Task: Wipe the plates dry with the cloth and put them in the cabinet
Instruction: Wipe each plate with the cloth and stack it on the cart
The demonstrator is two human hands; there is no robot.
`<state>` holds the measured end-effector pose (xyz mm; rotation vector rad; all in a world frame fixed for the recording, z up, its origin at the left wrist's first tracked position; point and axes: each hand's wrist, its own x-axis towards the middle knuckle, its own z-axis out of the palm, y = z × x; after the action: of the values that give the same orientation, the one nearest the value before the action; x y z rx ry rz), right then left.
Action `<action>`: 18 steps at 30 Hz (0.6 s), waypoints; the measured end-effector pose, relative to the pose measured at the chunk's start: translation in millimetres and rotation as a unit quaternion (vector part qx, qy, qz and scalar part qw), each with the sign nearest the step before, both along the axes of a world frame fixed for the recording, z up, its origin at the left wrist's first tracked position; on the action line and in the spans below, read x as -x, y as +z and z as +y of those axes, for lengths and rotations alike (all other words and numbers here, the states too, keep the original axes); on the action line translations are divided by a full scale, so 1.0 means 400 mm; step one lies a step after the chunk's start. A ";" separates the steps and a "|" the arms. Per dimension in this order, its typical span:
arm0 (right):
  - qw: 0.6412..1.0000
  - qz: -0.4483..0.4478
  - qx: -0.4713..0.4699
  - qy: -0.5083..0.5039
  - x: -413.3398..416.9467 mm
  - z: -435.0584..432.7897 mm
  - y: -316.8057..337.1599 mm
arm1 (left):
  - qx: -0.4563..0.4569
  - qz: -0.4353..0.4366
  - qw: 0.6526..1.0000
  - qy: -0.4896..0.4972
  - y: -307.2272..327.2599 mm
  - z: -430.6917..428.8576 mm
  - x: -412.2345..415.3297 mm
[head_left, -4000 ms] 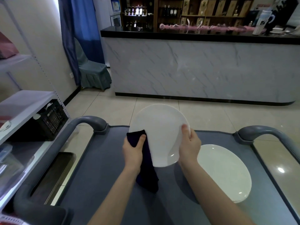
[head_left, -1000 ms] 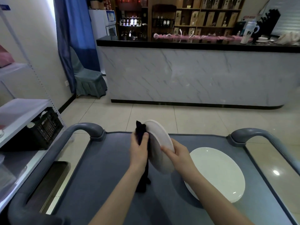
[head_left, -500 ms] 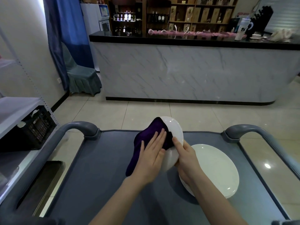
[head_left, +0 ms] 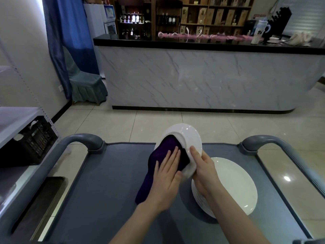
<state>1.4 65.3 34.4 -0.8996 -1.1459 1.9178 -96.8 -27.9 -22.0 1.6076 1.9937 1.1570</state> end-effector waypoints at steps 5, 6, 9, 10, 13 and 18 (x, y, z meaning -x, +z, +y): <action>0.999 -0.027 -0.005 0.026 0.007 -0.029 -0.017 | 0.009 -0.020 1.000 0.015 0.043 0.046 0.051; 0.999 -0.032 -0.011 0.028 0.005 -0.032 -0.019 | 0.017 -0.027 0.999 0.022 0.044 0.051 0.068; 0.999 -0.032 -0.017 0.022 -0.005 -0.032 -0.018 | 0.022 -0.053 0.997 0.041 0.027 0.051 0.110; 0.999 -0.027 -0.015 0.018 -0.009 -0.028 -0.015 | 0.018 -0.056 0.997 0.041 0.018 0.045 0.118; 1.000 -0.011 -0.007 0.000 -0.012 -0.008 0.005 | 0.012 -0.051 0.998 0.035 -0.003 0.012 0.108; 0.999 0.009 0.023 -0.022 -0.006 0.014 0.022 | -0.006 0.006 1.000 0.005 -0.017 -0.023 0.003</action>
<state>3.9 71.0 43.2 -0.9215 -1.0674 1.9201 -98.0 -37.1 -28.8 1.6157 2.0085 1.1667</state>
